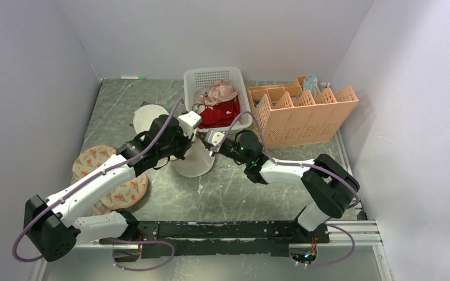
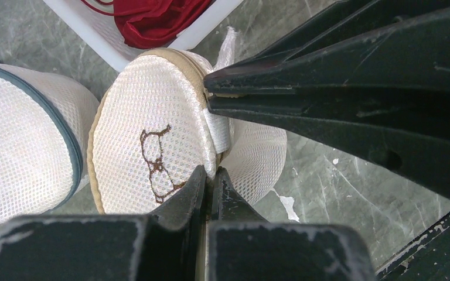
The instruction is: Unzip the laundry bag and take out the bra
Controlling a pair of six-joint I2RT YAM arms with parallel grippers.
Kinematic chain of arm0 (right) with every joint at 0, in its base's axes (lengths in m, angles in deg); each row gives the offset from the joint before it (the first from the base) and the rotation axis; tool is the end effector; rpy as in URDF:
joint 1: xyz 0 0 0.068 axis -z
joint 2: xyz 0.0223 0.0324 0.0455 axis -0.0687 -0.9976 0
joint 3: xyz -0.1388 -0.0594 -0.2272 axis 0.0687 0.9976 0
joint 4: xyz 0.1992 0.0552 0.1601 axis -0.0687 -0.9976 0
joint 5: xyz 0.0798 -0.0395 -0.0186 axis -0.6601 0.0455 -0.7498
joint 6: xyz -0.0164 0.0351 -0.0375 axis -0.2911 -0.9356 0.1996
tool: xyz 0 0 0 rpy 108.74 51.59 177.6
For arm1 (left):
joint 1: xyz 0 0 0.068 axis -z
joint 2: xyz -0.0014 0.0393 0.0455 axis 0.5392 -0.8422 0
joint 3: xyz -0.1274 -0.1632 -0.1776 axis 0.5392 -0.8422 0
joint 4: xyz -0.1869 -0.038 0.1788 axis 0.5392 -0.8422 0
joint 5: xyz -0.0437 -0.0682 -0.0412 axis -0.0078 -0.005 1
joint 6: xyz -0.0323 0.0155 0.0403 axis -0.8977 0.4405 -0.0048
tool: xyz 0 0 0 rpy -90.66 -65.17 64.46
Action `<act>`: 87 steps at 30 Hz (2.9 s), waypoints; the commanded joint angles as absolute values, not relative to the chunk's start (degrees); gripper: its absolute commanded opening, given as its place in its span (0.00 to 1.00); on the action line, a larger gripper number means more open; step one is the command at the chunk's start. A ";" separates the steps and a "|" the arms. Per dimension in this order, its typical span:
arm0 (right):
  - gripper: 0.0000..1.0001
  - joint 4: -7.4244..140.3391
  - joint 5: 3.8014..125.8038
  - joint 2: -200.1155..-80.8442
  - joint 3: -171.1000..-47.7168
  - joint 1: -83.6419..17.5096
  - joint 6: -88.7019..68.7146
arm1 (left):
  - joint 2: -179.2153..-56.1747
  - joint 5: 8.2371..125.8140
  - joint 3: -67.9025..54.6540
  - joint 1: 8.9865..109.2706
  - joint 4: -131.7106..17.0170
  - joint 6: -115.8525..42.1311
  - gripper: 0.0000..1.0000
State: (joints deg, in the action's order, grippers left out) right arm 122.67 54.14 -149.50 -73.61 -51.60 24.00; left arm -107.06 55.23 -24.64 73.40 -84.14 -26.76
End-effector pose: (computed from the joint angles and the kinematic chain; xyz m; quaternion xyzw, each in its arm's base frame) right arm 0.2145 0.2518 0.2375 -0.4973 0.4565 0.2352 0.6993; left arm 0.1898 -0.1608 0.3029 0.2852 0.8409 -0.1399 0.4382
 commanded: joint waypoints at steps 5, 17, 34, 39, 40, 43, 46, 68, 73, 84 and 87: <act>0.00 124.03 57.93 -149.67 -74.09 -51.47 19.90 | -105.12 56.02 -23.99 73.32 -82.39 -26.87 0.07; 0.00 121.06 73.04 -146.32 -70.61 -48.26 -7.04 | -104.94 57.79 -24.31 73.31 -81.73 -26.70 0.07; 0.00 103.08 63.55 -139.14 -73.05 -46.55 -25.35 | -103.98 67.18 -24.37 73.30 -78.31 -29.38 0.66; 0.00 107.11 61.88 -138.06 -71.15 -46.72 -28.17 | -104.75 69.27 -24.48 72.60 -76.44 -31.97 0.68; 0.00 107.54 61.35 -138.02 -71.12 -46.75 -28.88 | -105.50 69.13 -24.19 72.61 -76.91 -31.90 0.68; 0.00 108.81 59.84 -137.89 -71.07 -46.96 -30.55 | -107.48 68.62 -23.48 72.57 -78.16 -31.87 0.65; 0.00 109.46 59.13 -137.29 -70.83 -47.30 -31.86 | -108.25 67.92 -23.55 72.49 -78.27 -31.58 0.60; 0.00 99.53 68.22 -136.55 -71.23 -46.98 -29.07 | -103.51 66.96 -24.96 72.48 -78.44 -27.74 0.07; 0.00 96.72 72.49 -139.13 -71.42 -44.16 -29.85 | -102.15 66.15 -25.57 72.53 -78.18 -27.32 0.07; 0.00 95.81 56.84 -135.35 -72.03 -42.01 -23.58 | -104.81 62.78 -24.69 72.46 -79.85 -27.20 0.09; 0.00 97.77 52.35 -133.32 -71.83 -42.66 -24.24 | -105.62 62.74 -24.53 72.45 -80.02 -27.45 0.25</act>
